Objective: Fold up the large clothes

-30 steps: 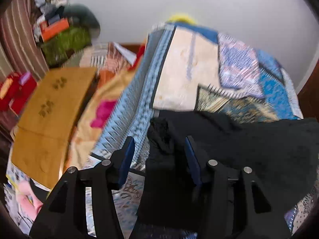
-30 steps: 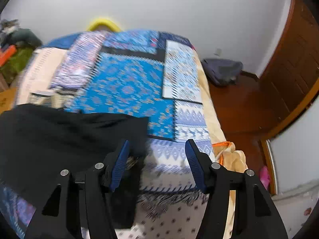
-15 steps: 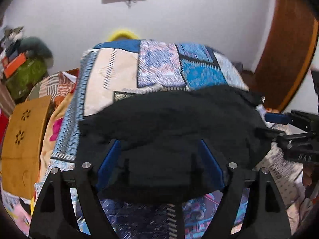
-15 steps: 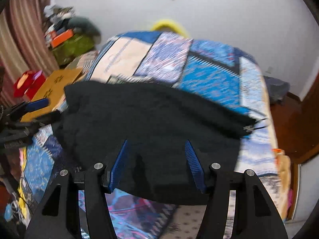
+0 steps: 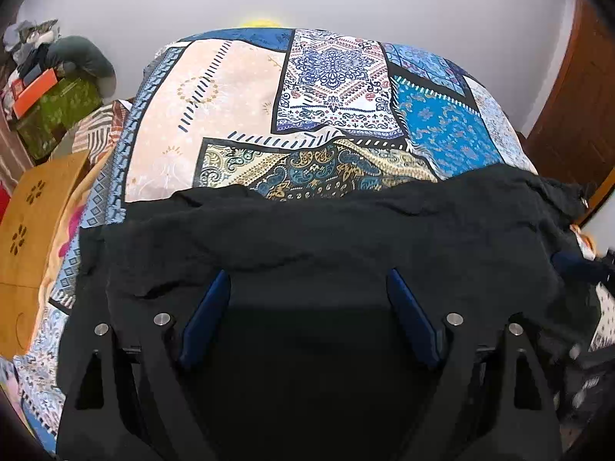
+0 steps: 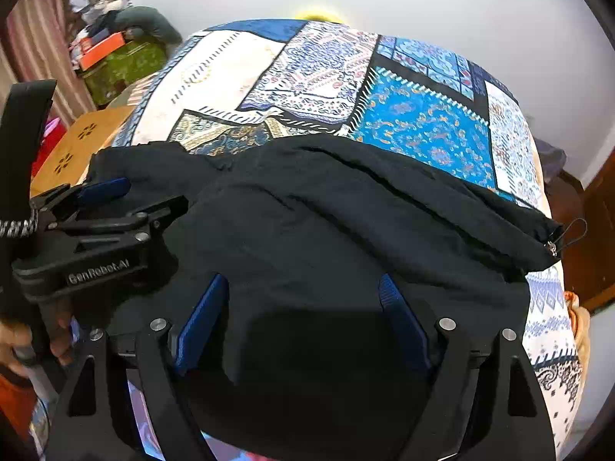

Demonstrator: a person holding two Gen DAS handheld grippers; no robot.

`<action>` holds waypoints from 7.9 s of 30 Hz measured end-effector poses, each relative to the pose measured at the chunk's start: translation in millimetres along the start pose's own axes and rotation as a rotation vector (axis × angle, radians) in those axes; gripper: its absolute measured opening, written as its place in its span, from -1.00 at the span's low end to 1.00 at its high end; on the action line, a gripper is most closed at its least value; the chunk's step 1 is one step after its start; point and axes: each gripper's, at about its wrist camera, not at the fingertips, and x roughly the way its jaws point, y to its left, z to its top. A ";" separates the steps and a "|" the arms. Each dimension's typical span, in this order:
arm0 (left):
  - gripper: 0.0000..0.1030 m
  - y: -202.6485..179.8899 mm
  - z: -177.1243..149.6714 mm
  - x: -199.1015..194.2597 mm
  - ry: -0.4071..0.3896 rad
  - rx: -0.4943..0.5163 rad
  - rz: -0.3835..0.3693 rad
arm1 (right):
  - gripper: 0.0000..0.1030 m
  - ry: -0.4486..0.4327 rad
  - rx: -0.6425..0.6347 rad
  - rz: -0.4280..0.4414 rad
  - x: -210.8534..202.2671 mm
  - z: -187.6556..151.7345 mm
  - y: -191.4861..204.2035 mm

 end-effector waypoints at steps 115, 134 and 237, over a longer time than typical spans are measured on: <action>0.40 -132.4 -126.0 -193.8 -0.011 0.240 -0.205 | 0.82 -0.096 0.341 0.132 -173.7 -121.9 -62.8; 0.84 -46.9 -132.6 -161.3 -0.018 0.006 -0.040 | 0.83 -0.020 0.245 0.082 -101.5 -84.4 -15.6; 0.56 203.7 -53.0 -188.2 -0.015 -0.302 -0.131 | -0.29 0.013 0.255 0.326 -38.7 8.4 72.6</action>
